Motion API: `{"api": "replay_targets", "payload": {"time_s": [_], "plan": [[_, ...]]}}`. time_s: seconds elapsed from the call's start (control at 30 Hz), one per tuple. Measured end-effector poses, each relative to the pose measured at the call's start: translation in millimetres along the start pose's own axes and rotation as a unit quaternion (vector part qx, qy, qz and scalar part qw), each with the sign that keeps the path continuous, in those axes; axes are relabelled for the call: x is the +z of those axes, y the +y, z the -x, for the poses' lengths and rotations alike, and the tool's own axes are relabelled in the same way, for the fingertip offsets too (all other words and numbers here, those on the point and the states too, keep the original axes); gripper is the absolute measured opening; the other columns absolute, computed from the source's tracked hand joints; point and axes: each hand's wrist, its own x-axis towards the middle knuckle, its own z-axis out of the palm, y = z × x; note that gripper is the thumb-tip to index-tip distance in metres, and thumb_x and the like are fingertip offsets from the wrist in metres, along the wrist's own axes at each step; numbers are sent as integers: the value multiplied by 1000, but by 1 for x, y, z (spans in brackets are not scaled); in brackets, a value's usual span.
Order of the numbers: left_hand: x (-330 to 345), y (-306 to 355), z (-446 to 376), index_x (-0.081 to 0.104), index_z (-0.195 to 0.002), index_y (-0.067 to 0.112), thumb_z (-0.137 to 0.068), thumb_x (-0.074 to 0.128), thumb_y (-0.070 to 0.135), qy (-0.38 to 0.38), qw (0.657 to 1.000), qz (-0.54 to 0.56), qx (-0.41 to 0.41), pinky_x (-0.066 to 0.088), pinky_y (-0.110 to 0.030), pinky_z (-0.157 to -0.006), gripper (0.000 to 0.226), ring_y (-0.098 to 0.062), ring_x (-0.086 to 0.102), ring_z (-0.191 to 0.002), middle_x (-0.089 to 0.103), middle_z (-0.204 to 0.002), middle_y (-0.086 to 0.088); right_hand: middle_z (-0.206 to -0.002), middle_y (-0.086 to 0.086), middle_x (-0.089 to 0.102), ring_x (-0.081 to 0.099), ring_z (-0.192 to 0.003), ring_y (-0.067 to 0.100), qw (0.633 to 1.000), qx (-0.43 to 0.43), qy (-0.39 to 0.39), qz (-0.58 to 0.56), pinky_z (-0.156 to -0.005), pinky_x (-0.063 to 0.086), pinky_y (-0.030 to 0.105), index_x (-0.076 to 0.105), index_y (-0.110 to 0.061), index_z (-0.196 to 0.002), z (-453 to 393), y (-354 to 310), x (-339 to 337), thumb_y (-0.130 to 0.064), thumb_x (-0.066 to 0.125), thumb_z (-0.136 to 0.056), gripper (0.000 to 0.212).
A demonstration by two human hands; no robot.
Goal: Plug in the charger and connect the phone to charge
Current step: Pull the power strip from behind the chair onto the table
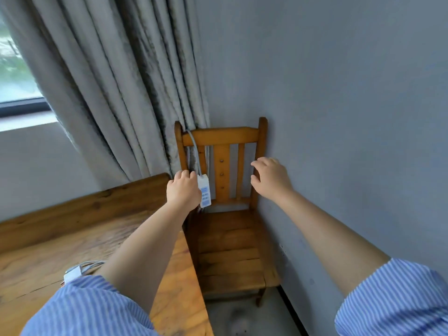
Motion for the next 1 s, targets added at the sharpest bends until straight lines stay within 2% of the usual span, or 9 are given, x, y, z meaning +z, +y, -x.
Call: {"api": "replay_targets", "payload": {"time_s": [0.3,0.5,0.63,0.83,1.0], "plan": [[-2,14,-126,34,-135,10,-92,41,16,-44,997,23,-61,43,-40,-96,43,-29,40,-127,45,-138,-11,-135,12,48,38,-128,28,999,-48,-15,-6,-103,36,41,46,-8,-125,-146,26,7,-19,46,-90,37],[16,11,-185,37,-132,9,-94,38,21,-80,984,84,-138,49,-38,-82,39,-30,55,-111,56,-124,-13,-137,10,45,36,-128,27,995,-81,-57,-3,-104,33,40,40,-11,-130,-226,33,34,-20,45,-91,40],[29,11,-204,39,-130,9,-96,36,23,-90,968,139,-188,51,-37,-76,38,-30,59,-104,60,-119,-13,-139,11,41,32,-130,28,990,-101,-96,16,-105,31,41,31,-13,-135,-259,29,55,-22,41,-92,45],[46,9,-230,35,-134,6,-98,33,23,-96,946,201,-234,51,-39,-78,40,-34,59,-105,58,-123,-18,-146,10,32,27,-134,28,978,-152,-141,33,-111,21,47,19,-16,-140,-296,22,89,-19,36,-95,48],[63,9,-242,44,-122,2,-99,30,23,-50,924,262,-274,50,-38,-71,35,-34,61,-94,62,-112,-20,-142,5,41,38,-126,26,982,-162,-93,23,-108,27,42,16,-27,-141,-307,27,107,-10,39,-93,55]]}}
